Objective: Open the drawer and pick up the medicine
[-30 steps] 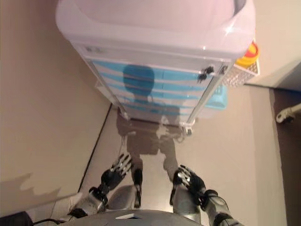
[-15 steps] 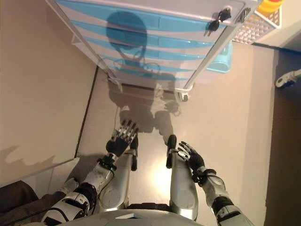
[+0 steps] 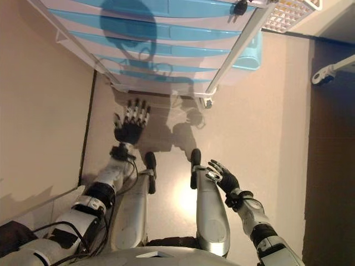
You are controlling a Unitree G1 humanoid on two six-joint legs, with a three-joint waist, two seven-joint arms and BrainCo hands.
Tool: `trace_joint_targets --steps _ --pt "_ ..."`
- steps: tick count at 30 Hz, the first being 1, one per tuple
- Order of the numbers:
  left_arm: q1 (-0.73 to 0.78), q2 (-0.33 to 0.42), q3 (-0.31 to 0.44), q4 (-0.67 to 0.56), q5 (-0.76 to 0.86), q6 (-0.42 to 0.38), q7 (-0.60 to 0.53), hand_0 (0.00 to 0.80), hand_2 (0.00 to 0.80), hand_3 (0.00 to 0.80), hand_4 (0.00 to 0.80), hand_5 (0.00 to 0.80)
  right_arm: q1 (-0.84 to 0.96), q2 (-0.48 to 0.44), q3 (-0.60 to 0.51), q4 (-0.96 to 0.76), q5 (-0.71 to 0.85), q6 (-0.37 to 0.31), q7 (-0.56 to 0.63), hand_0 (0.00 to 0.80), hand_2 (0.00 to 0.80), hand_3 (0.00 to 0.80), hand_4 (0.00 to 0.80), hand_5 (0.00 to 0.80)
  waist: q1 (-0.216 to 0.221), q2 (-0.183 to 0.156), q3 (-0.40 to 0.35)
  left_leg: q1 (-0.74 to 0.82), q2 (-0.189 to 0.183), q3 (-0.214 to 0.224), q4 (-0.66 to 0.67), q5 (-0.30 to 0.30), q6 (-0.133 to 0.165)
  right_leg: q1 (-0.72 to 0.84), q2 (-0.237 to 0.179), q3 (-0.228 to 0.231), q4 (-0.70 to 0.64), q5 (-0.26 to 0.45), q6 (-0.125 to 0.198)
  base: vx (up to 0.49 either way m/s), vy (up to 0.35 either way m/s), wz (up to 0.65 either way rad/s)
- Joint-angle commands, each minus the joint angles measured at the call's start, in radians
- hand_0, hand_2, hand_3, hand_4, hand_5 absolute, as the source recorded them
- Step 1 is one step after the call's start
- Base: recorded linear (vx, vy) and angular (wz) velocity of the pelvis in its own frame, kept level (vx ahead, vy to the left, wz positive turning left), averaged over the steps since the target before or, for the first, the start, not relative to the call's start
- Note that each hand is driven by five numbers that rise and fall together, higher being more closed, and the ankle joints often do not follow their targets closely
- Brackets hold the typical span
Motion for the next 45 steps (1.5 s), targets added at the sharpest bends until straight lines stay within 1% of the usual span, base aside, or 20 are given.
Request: trace_joint_targets --steps 1,3,7,14,22,24,29,36,42,45 --pt "-0.051 0.018 0.045 -0.074 -0.054 0.002 0.032 0.000 0.000 0.000 0.000 0.000 0.098 -0.034 0.084 -0.035 0.005 0.031 0.013 0.000 0.000 0.000 0.000 0.000 -0.019 -0.003 -0.017 -0.051 -0.022 0.000 0.042 -0.010 0.017 -0.030 0.009 -0.009 0.007 0.053 0.033 0.015 -0.007 -0.07" --pt "-0.123 0.057 0.049 -0.059 -0.074 -0.013 0.071 0.000 0.000 0.000 0.000 0.000 0.104 -0.039 0.102 -0.040 0.013 0.026 0.015 0.000 0.000 0.000 0.000 0.000 -0.029 -0.011 -0.017 -0.056 -0.017 0.007 0.046 -0.013 0.015 -0.032 0.008 -0.008 -0.005 0.060 0.032 0.015 -0.012 -0.06" --pt "-0.214 0.101 0.045 -0.047 -0.086 -0.035 0.111 0.000 0.000 0.000 0.000 0.000 0.110 -0.042 0.123 -0.036 0.022 0.009 0.023 0.000 0.000 0.000 0.000 0.000 -0.040 -0.021 -0.017 -0.063 -0.010 0.016 0.049 -0.017 0.012 -0.031 0.008 -0.007 -0.023 0.067 0.031 0.003 -0.013 -0.03" --pt "-0.323 0.143 0.031 -0.058 -0.061 -0.077 0.190 0.000 0.000 0.000 0.000 0.000 0.116 -0.042 0.150 -0.030 0.045 -0.015 0.029 0.000 0.000 0.000 0.000 0.000 -0.051 -0.032 -0.017 -0.074 -0.004 0.026 0.050 -0.022 0.009 -0.030 0.010 -0.007 -0.051 0.079 0.026 -0.001 -0.012 0.00" --pt "-0.419 0.186 0.009 -0.065 -0.047 -0.096 0.267 0.000 0.000 0.000 0.000 0.000 0.119 -0.045 0.166 -0.024 0.065 -0.021 0.040 0.000 0.000 0.000 0.000 0.000 -0.058 -0.041 -0.017 -0.078 0.002 0.034 0.050 -0.026 0.005 -0.022 0.011 -0.007 -0.075 0.088 0.025 0.000 0.000 0.00" --pt "-0.442 0.194 0.004 -0.060 -0.048 -0.100 0.270 0.000 0.000 0.000 0.000 0.000 0.115 -0.044 0.172 -0.019 0.072 -0.025 0.041 0.000 0.000 0.000 0.000 0.000 -0.058 -0.042 -0.017 -0.076 0.005 0.036 0.047 -0.025 0.003 -0.017 0.010 -0.008 -0.081 0.090 0.024 0.000 0.000 0.00" --pt "-0.480 0.206 -0.007 -0.077 -0.052 -0.125 0.279 0.000 0.000 0.000 0.000 0.000 0.113 -0.045 0.182 -0.015 0.085 -0.033 0.047 0.000 0.000 0.000 0.000 0.000 -0.059 -0.047 -0.017 -0.078 0.007 0.038 0.050 -0.029 0.002 -0.012 0.012 -0.008 -0.090 0.093 0.024 -0.003 -0.017 0.02" --pt "-0.493 0.209 -0.020 -0.104 -0.019 -0.132 0.299 0.000 0.000 0.000 0.000 0.000 0.113 -0.039 0.187 -0.011 0.089 -0.038 0.052 0.000 0.000 0.000 0.000 0.000 -0.055 -0.049 -0.017 -0.071 0.004 0.038 0.033 -0.022 0.001 0.002 0.012 -0.013 -0.110 0.099 0.024 -0.001 -0.005 0.00" --pt "-0.482 0.210 -0.032 -0.078 0.010 -0.090 0.292 0.000 0.000 0.000 0.000 0.000 0.101 -0.041 0.189 0.002 0.098 -0.031 0.055 0.000 0.000 0.000 0.000 0.000 -0.050 -0.047 -0.017 -0.065 0.005 0.037 0.024 -0.019 -0.003 0.015 0.012 -0.019 -0.121 0.099 0.024 0.000 0.000 0.00" --pt "-0.454 0.198 -0.040 -0.060 0.029 -0.061 0.285 0.000 0.000 0.000 0.000 0.000 0.096 -0.039 0.187 0.006 0.096 -0.023 0.058 0.000 0.000 0.000 0.000 0.000 -0.046 -0.047 -0.017 -0.063 0.004 0.033 0.021 -0.016 -0.004 0.019 0.012 -0.023 -0.124 0.099 0.026 0.000 0.000 0.00"
